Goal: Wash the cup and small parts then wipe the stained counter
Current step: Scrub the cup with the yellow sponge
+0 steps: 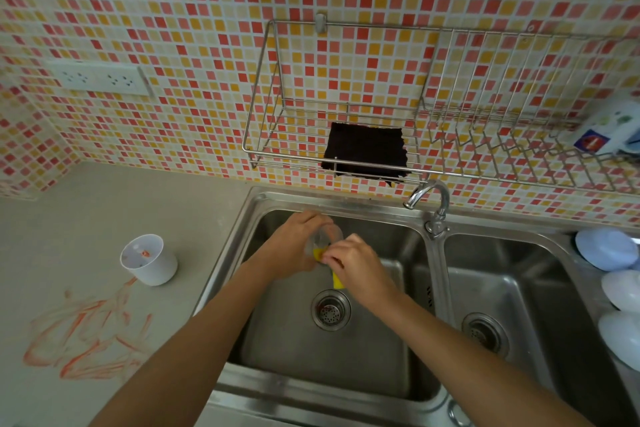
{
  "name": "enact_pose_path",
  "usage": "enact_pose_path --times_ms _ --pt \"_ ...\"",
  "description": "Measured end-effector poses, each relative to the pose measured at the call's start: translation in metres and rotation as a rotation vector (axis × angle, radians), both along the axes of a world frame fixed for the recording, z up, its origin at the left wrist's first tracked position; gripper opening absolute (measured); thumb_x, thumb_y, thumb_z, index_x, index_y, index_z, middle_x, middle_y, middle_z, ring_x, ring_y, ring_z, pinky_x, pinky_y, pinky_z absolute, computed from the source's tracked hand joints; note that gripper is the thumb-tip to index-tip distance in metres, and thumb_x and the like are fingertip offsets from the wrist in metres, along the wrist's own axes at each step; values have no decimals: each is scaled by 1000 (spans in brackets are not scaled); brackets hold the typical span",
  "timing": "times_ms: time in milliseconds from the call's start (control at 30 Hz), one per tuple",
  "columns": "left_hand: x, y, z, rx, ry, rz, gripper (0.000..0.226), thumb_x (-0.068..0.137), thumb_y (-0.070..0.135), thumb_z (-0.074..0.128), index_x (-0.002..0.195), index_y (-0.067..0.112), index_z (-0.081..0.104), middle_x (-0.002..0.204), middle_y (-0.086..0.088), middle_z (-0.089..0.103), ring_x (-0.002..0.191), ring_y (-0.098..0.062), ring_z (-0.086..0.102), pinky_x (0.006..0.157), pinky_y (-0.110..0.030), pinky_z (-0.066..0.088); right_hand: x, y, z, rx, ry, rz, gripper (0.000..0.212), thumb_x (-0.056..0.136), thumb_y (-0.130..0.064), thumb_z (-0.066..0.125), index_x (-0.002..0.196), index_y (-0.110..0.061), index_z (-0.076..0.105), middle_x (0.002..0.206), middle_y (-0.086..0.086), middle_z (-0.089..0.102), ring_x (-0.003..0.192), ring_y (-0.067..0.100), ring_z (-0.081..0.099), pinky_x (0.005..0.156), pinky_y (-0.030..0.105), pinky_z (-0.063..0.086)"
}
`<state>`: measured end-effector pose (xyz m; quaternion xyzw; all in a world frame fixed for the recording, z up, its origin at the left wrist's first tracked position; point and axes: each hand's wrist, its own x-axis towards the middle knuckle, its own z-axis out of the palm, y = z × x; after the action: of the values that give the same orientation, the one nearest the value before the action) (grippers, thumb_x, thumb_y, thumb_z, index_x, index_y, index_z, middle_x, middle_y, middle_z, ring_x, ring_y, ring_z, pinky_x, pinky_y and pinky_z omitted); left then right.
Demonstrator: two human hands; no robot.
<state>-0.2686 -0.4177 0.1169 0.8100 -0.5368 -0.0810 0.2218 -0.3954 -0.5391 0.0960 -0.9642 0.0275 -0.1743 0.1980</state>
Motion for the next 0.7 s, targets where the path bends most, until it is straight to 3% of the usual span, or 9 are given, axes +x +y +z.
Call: enact_pose_path --times_ms 233,367,467,600,700 --pt "-2 -2 7 -42 15 30 73 63 14 80 130 19 51 128 2 50 119 -12 44 99 -16 27 6 -13 -1 -184 -41 -33 16 70 -8 80 83 -11 71 82 -1 70 77 18 54 66 26 52" --pt "-3 2 7 -25 28 11 73 66 16 81 131 16 50 130 1 50 121 -12 43 103 -18 27 -4 2 -8 -189 -39 65 18 72 -6 78 84 -16 70 80 -4 68 78 15 53 65 26 51" --pt "-7 2 11 -60 31 9 71 64 11 80 129 17 52 127 2 52 119 -10 43 100 -15 26 -6 -11 -6 -351 -104 50 25 67 -3 77 90 -11 71 86 -1 69 78 18 57 67 28 51" --pt "-10 -2 17 -71 -3 -29 65 66 7 78 126 11 55 125 -3 56 119 -15 46 100 -14 25 -6 -14 -12 -526 -219 81 16 78 -4 61 90 -7 72 88 3 68 81 21 60 71 32 51" --pt "-11 -2 17 -49 -26 -65 60 67 8 77 124 10 57 125 -3 56 119 -16 47 101 -17 27 -9 -14 -15 -556 -243 154 20 85 -5 53 92 -6 72 92 4 69 86 22 63 76 34 53"
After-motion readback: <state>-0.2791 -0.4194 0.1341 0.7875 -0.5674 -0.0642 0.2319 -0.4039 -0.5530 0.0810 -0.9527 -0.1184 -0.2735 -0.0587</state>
